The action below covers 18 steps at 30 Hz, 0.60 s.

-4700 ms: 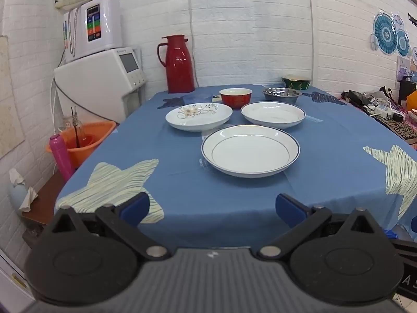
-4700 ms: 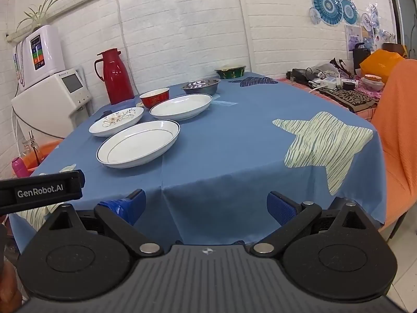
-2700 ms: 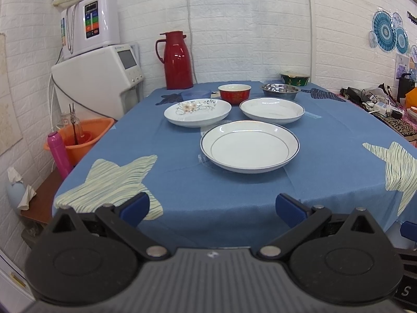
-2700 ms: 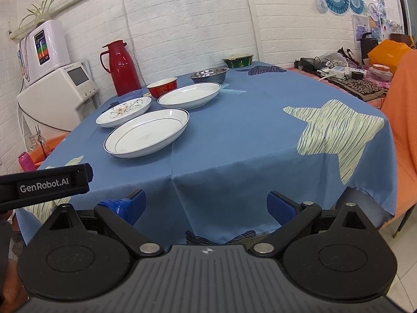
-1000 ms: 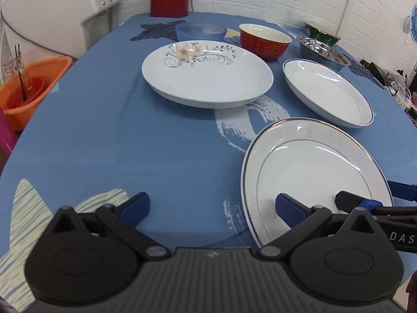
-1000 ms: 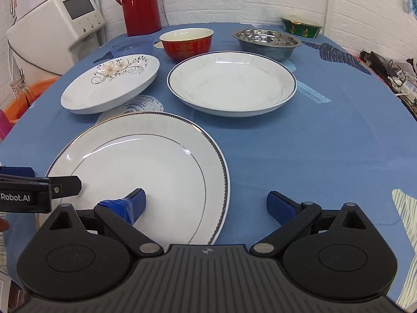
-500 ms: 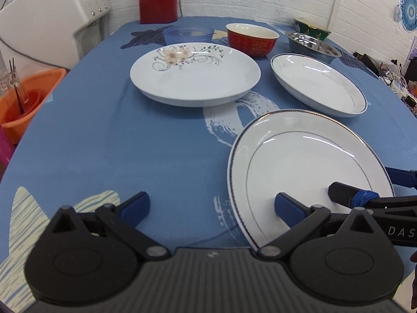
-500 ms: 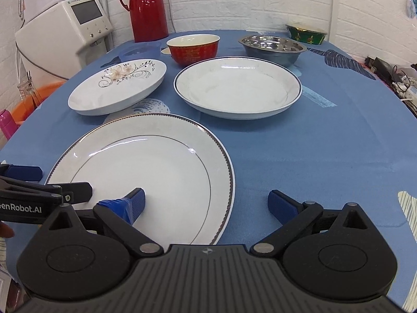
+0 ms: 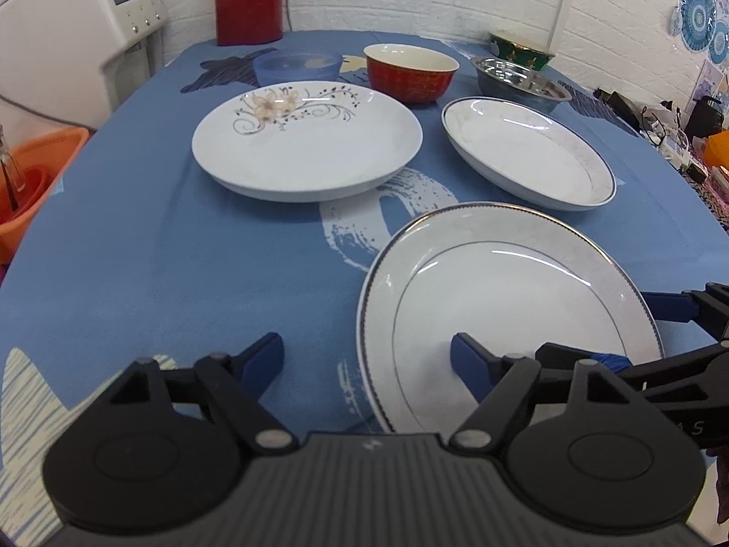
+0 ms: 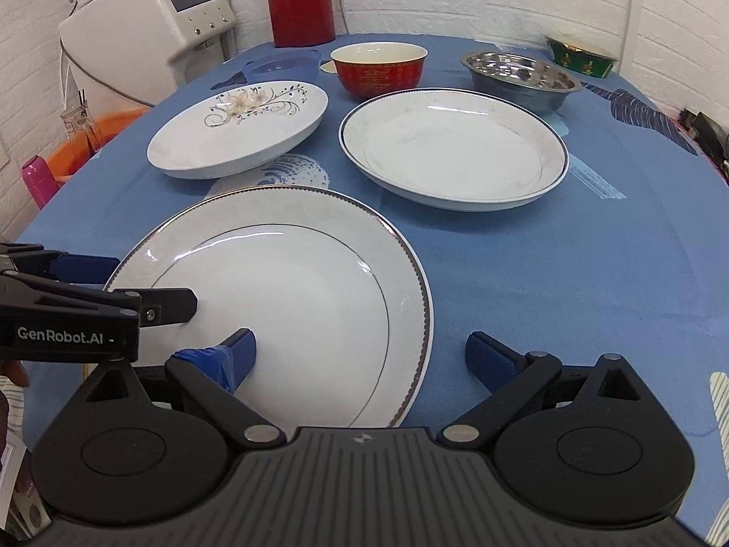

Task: Organize plates and bowls

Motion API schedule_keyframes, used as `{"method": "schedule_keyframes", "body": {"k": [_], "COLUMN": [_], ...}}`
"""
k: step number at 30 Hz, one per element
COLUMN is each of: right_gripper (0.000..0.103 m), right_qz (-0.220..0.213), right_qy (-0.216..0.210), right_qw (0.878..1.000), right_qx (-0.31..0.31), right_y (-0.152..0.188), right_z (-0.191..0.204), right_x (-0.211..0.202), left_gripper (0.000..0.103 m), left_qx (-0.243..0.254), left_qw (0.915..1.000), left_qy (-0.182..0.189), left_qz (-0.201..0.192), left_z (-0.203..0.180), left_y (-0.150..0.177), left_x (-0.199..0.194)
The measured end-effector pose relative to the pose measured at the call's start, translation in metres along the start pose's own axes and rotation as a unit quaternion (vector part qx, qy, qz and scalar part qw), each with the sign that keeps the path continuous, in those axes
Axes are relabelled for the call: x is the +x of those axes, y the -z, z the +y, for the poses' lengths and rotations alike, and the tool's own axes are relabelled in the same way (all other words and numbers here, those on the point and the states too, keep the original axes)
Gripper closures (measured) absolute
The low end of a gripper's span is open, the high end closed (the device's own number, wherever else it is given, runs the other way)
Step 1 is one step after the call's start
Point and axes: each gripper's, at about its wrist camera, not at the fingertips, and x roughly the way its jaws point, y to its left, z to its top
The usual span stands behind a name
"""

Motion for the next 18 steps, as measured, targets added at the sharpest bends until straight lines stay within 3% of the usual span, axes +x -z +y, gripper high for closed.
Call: {"method": "schedule_keyframes", "body": {"k": [3, 5, 9, 11, 18], "right_gripper": [0.031, 0.037, 0.039, 0.038, 0.037], "right_qz": [-0.011, -0.02, -0.025, -0.022, -0.045], "right_qy": [-0.014, -0.018, -0.008, -0.001, -0.027], "right_qw": [1.0, 1.0, 1.0, 1.0, 0.998], "right_qx": [-0.012, -0.015, -0.001, 0.003, 0.017], "right_y": [0.002, 0.004, 0.005, 0.006, 0.004], "right_z": [0.004, 0.008, 0.009, 0.014, 0.033], "right_x": [-0.003, -0.005, -0.006, -0.008, -0.021], "left_gripper": [0.043, 0.064, 0.071, 0.081, 0.081], "left_qx": [0.002, 0.0, -0.016, -0.026, -0.061], "left_qw": [1.0, 0.9998, 0.9996, 0.9993, 0.998], "left_qy": [0.009, 0.019, 0.021, 0.028, 0.016], "left_qz": [-0.003, -0.005, -0.006, -0.004, 0.006], "left_z": [-0.004, -0.008, -0.009, -0.008, 0.014], "left_y": [0.0, 0.0, -0.001, -0.001, 0.001], "left_x": [-0.003, -0.004, -0.004, -0.005, -0.015]}}
